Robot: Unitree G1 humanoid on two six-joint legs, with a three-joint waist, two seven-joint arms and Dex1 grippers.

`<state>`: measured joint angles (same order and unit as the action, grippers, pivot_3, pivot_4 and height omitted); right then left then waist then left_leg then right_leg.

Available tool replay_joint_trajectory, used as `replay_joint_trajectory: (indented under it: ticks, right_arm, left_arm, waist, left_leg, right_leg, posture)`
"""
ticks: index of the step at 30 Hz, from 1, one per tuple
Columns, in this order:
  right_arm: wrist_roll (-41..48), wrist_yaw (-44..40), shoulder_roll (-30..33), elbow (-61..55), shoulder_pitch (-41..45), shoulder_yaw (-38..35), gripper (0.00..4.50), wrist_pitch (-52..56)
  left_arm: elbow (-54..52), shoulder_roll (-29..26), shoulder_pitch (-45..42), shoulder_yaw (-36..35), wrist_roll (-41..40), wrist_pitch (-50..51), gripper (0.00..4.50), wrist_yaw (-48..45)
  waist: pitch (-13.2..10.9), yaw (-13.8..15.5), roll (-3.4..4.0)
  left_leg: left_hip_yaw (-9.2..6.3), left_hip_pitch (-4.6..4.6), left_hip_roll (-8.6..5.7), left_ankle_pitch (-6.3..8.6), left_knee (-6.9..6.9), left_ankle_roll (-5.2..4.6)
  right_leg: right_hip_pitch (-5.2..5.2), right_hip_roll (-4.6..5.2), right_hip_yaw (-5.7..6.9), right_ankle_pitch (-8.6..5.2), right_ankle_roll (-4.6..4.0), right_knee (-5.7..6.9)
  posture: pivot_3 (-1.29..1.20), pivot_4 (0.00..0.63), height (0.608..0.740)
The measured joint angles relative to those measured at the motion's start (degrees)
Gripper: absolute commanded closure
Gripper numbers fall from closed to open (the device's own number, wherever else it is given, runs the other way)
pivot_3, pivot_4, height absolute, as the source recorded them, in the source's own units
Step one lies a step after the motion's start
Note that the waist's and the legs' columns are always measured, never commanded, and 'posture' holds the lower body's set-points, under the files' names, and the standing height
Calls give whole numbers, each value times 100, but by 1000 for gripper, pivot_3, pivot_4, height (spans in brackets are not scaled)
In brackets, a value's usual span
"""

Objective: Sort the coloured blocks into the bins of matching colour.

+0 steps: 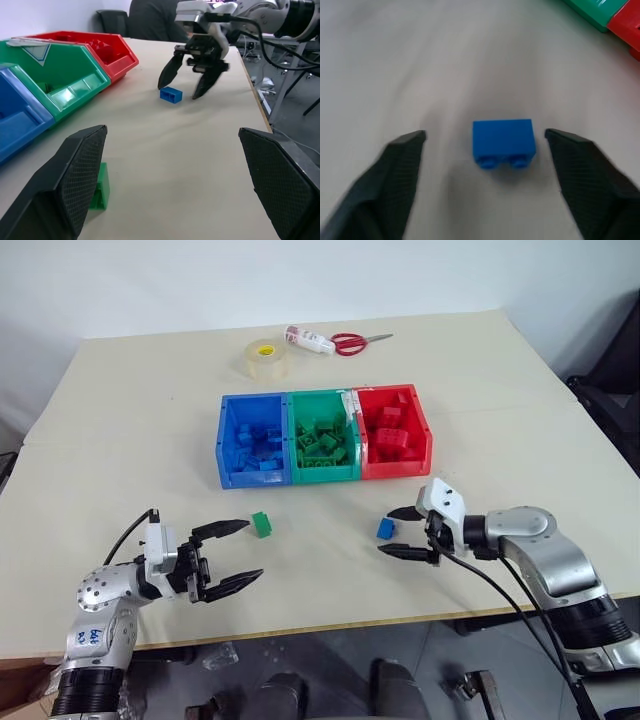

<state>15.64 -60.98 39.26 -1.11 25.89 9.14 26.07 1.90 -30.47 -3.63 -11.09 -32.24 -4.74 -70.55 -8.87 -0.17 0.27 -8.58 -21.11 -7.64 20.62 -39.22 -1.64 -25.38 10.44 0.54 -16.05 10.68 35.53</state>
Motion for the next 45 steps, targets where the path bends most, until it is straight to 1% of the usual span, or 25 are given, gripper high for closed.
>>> replay_joint_trajectory:
  ticks: [4,9,13,17,19,23,26,30,32,33,34,36,38,40,43,45]
  right_arm:
    - [-44,-45,-38,81,30,0,3036,-73]
    - [-36,-86,-38,42,69,-1,3074,-37]
    - [-18,-76,-158,-79,315,-5,3074,37]
    - [4,81,-809,-20,974,86,3074,41]
    - [-22,147,-1132,195,1353,192,3074,-37]
    - [-188,296,-1887,1146,2184,324,3074,-487]
    - [-418,459,-2444,2140,2865,389,3074,-1070]
    - [-688,719,-3076,3387,3553,405,3074,-1908]
    - [-808,1082,-3453,4270,3960,320,2354,-2381]
    - [-861,1287,-3610,4631,4144,258,2155,-2598]
    - [-904,1467,-3751,4933,4303,194,1827,-2812]
    - [-923,1705,-3926,5317,4515,68,1149,-3198]
    - [-897,1721,-4010,5457,4563,-90,522,-3483]
    - [-839,1463,-3981,5302,4401,-105,522,-3506]
    - [-833,1045,-3859,4966,3898,-59,522,-3514]
    - [-744,536,-3446,4186,3281,-8,522,-3347]
  left_arm:
    - [-153,0,92,-31,0,30,0,86]
    - [-161,0,155,-36,0,48,0,112]
    - [-164,0,153,-38,-1,49,0,128]
    - [-163,1,116,-32,-2,51,0,142]
    - [-160,6,54,-14,-3,52,0,141]
    - [-122,8,-71,-15,-1,45,0,134]
    - [-106,11,-132,-3,1,43,0,128]
    - [-106,18,-137,0,2,34,0,130]
    - [-108,35,-129,6,4,29,0,165]
    - [-112,44,-126,12,5,27,0,176]
    - [-116,46,-124,21,5,26,0,188]
    - [-120,49,-107,29,5,24,0,215]
    - [-120,51,-72,29,5,14,0,226]
    - [-120,55,-36,31,6,-10,0,234]
    - [-123,60,-16,30,6,-33,0,247]
    - [-134,74,17,37,5,-43,0,255]
  waist:
    - [0,4,0]
    - [0,-1,0]
    - [0,-9,0]
    - [0,-57,0]
    - [0,-87,0]
    - [0,-157,0]
    - [0,-208,1]
    - [1,-299,1]
    - [0,-356,2]
    - [0,-385,3]
    - [-1,-413,4]
    - [-1,-449,5]
    - [0,-474,6]
    - [0,-481,7]
    - [0,-478,8]
    - [0,-446,8]
  left_leg:
    - [-1,0,0,0,0,0]
    - [-1,0,1,1,0,1]
    - [0,1,4,1,0,3]
    - [2,1,18,5,1,10]
    - [0,1,18,5,1,11]
    - [-13,3,19,5,1,10]
    - [-14,4,22,5,4,11]
    - [-31,4,28,6,6,12]
    - [-30,7,29,6,7,13]
    - [-32,7,32,7,10,14]
    - [-37,8,34,8,11,16]
    - [-50,9,41,11,10,22]
    - [-63,13,49,15,10,28]
    - [-75,18,51,16,10,30]
    - [-79,18,51,18,8,32]
    - [-92,15,48,20,2,31]
  right_leg:
    - [1,0,0,1,-1,0]
    - [0,-1,1,0,-1,-1]
    - [0,-3,1,0,-1,-1]
    - [-1,-14,4,0,-2,-1]
    - [-1,-15,6,2,-5,-1]
    - [-2,-17,20,15,-26,7]
    - [-7,-21,24,17,-31,11]
    - [-10,-27,40,27,-50,23]
    - [-12,-30,40,31,-57,28]
    - [-13,-33,40,30,-58,29]
    - [-14,-37,40,29,-60,32]
    - [-14,-48,39,34,-68,39]
    - [-14,-64,38,44,-84,42]
    - [-15,-71,36,49,-94,42]
    - [-15,-73,32,50,-94,41]
    - [-14,-73,31,50,-95,44]
  posture:
    - [0,150,740]
    - [0,150,740]
    - [0,150,740]
    - [0,150,740]
    - [0,150,740]
    - [0,150,740]
    - [0,150,740]
    - [0,150,740]
    - [0,150,740]
    - [0,150,740]
    - [0,150,740]
    - [0,150,740]
    - [0,150,740]
    - [0,150,740]
    - [0,150,740]
    - [0,150,740]
